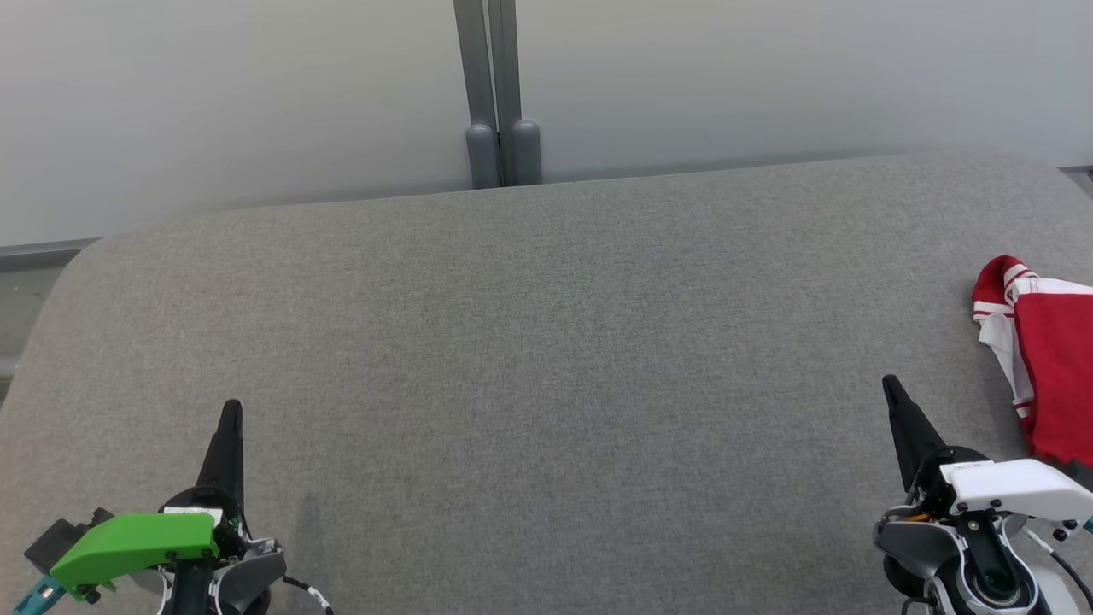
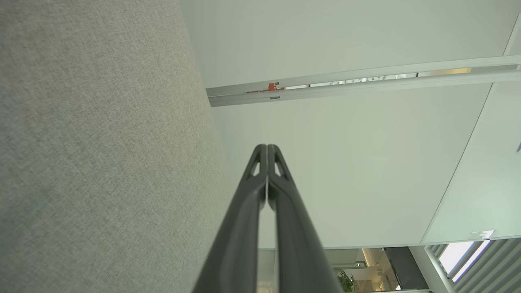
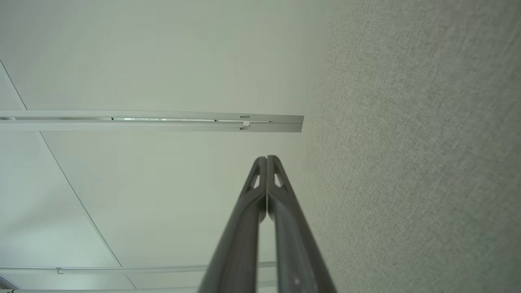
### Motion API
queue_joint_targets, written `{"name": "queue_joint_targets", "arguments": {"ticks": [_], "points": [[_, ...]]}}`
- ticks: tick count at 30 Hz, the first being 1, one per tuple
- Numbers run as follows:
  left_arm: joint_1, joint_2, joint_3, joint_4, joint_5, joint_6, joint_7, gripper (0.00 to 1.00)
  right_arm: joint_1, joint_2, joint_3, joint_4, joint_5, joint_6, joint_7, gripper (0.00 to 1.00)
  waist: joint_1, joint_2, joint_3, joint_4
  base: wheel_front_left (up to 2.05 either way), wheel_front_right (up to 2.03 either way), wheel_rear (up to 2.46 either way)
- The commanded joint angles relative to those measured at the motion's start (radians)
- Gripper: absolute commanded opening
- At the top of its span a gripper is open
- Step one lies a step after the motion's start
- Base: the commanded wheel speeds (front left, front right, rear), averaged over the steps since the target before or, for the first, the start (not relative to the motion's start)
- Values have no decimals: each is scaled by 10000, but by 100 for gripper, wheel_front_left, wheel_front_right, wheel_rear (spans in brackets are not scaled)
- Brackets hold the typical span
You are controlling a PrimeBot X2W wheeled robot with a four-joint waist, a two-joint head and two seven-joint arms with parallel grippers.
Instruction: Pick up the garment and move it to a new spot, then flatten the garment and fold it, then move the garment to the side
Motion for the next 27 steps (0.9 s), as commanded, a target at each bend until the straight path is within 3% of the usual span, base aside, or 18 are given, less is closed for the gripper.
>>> {"name": "queue_joint_targets", "arguments": {"ticks": [1, 11, 27], "points": [[-217, 77, 70, 9, -199, -64, 59, 0, -168, 8, -37, 22, 214, 4, 61, 0, 0, 0, 5, 1, 0, 0, 0], [-382, 82, 143, 45, -814, -147, 232, 0, -261, 63, -80, 76, 887, 4, 242, 0, 0, 0, 43, 7, 0, 0, 0], [-338, 78, 138, 42, -750, -138, 227, 0, -237, 63, -84, 72, 841, 4, 242, 0, 0, 0, 43, 7, 0, 0, 0]]}}
